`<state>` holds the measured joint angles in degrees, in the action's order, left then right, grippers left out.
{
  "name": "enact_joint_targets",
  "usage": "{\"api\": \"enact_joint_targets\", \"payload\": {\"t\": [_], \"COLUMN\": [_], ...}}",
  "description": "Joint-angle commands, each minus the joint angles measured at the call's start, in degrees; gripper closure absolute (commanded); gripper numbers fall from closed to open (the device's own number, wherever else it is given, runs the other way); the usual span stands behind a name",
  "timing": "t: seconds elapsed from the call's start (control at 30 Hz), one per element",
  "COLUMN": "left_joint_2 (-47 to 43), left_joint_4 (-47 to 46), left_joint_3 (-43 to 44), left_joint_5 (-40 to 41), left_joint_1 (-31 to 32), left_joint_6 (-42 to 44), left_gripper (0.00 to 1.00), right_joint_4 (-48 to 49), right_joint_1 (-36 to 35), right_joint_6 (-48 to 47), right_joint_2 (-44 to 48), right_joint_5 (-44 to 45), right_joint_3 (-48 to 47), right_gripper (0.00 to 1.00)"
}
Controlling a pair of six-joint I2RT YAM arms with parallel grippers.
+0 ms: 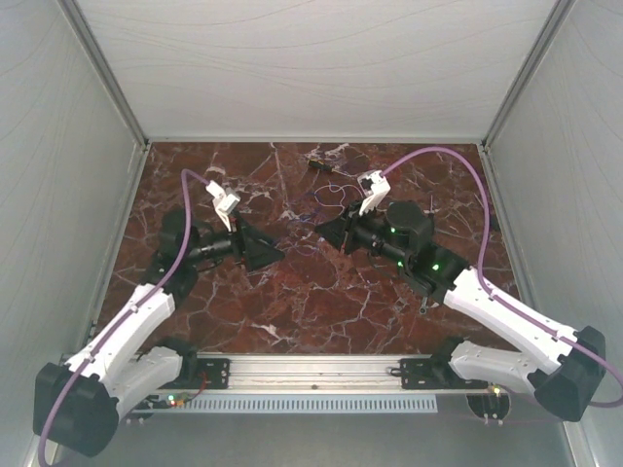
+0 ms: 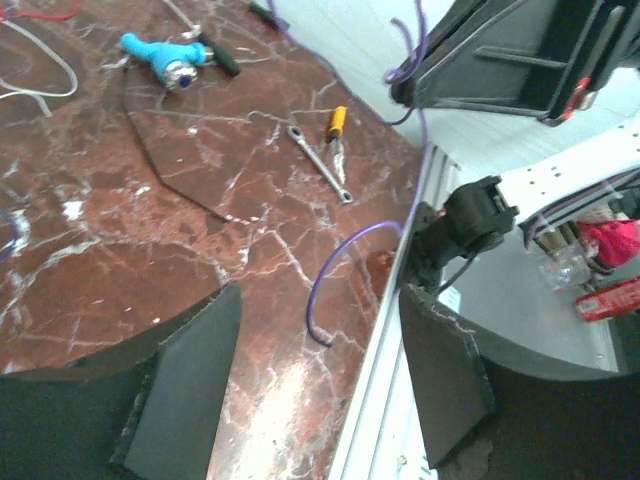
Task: Zip-tie the wires
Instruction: Straighten the cable at the center of the board.
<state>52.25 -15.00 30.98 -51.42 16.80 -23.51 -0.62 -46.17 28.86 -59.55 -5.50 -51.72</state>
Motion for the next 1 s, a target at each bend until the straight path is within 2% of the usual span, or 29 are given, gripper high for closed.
{"api": "enact_joint_targets", "payload": {"t": [0.0, 0.07, 0.1, 0.13, 0.37, 0.57, 0.67, 0.8, 0.97], "left_joint_2": [1.2, 1.6, 1.5, 1.4, -1.7, -1.1, 1.2, 3.9, 3.5], "left_joint_4": [-10.5, -10.6, -10.2, -9.5, 7.4, 3.9, 5.2, 6.6, 7.8], "left_joint_3": [1.8, 1.8, 1.8, 1.9, -0.2, -11.2, -12.4, -13.0, -14.9], "left_joint_5": [-5.8, -5.5, -4.9, -3.6, 12.0, 23.1, 29.2, 32.7, 35.8], "left_joint_1": [0.9, 0.9, 0.9, 0.9, 2.5, 8.4, 11.9, 13.7, 13.9], "left_joint_6": [-5.0, -5.2, -5.3, -5.4, -7.1, -14.3, -15.1, -15.4, -16.9], "left_gripper": [0.46, 0.75, 0.95, 1.0, 1.0, 1.0, 1.0, 1.0, 1.0], "right_joint_4": [3.4, 3.4, 3.4, 3.2, -3.3, -3.6, -3.8, -4.0, -2.5], "right_joint_1": [-0.2, -0.2, -0.1, -0.2, -0.2, -0.4, -1.2, -2.7, -3.2], "right_joint_6": [0.5, 0.2, 0.1, 0.1, 3.8, 10.7, 13.0, 13.7, 14.5], "right_joint_2": [1.7, 1.8, 1.8, 1.8, 1.4, -4.6, -8.2, -12.3, -16.1], "right_joint_5": [-1.5, -1.6, -1.5, -1.4, 6.3, 9.7, 11.7, 13.5, 12.6], "right_joint_3": [0.7, 1.0, 1.1, 1.3, 5.9, 15.1, 17.6, 18.6, 19.8], "right_gripper": [1.0, 1.0, 1.0, 1.0, 1.0, 1.0, 1.0, 1.0, 0.88]}}
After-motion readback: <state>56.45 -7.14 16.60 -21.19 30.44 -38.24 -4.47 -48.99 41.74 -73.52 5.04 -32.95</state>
